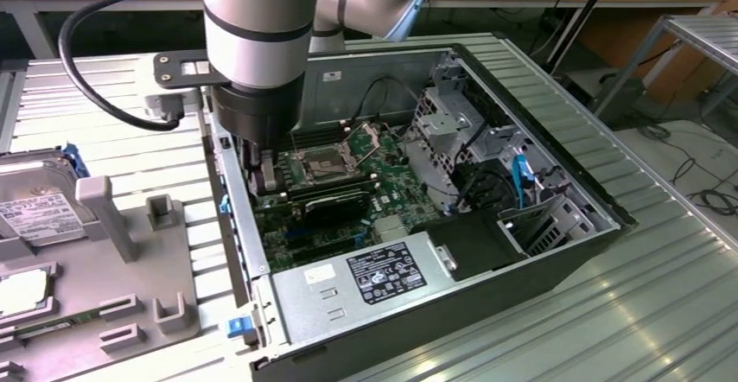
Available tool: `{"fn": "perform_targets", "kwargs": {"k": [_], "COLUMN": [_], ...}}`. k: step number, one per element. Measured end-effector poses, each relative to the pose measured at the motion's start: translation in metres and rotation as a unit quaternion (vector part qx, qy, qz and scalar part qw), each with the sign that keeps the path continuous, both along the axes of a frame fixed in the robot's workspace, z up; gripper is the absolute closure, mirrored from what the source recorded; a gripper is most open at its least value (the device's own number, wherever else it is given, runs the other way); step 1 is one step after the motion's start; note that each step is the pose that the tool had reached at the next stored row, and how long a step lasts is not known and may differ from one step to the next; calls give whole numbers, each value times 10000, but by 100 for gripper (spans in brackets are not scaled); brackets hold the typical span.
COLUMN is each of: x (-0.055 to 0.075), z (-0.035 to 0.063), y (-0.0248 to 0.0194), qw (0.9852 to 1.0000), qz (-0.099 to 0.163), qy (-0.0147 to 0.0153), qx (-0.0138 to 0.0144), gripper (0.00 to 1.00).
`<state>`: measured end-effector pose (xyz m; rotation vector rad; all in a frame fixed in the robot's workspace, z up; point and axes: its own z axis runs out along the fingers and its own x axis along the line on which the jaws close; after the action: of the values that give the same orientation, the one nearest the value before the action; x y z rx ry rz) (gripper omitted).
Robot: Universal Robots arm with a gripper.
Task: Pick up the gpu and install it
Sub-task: 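Press down on the gpu until it lock into place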
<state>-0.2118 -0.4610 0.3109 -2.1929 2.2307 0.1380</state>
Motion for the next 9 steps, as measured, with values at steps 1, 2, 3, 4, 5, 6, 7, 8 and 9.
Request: {"fn": "perform_targets", "kwargs": {"k": [1, 2, 3, 4, 5, 6, 7, 8, 9], "x": [0, -2, -5, -5, -5, -6, -6, -6, -6], "z": [0, 0, -2, -2, -2, -2, -2, -1, 5], "y": [0, 0, 0, 0, 0, 0, 0, 0, -1], "qw": [10000, 10000, 10000, 10000, 10000, 10000, 9999, 9999, 9999], "qz": [-9, -21, -37, -56, -80, -95, -109, -118, -124], "qy": [-2, -3, -4, -4, -4, -5, -5, -5, -4], "qx": [0, -2, -2, -3, -3, -2, -2, -2, -2], "gripper": [89, 89, 89, 89, 89, 89, 89, 89, 89]}}
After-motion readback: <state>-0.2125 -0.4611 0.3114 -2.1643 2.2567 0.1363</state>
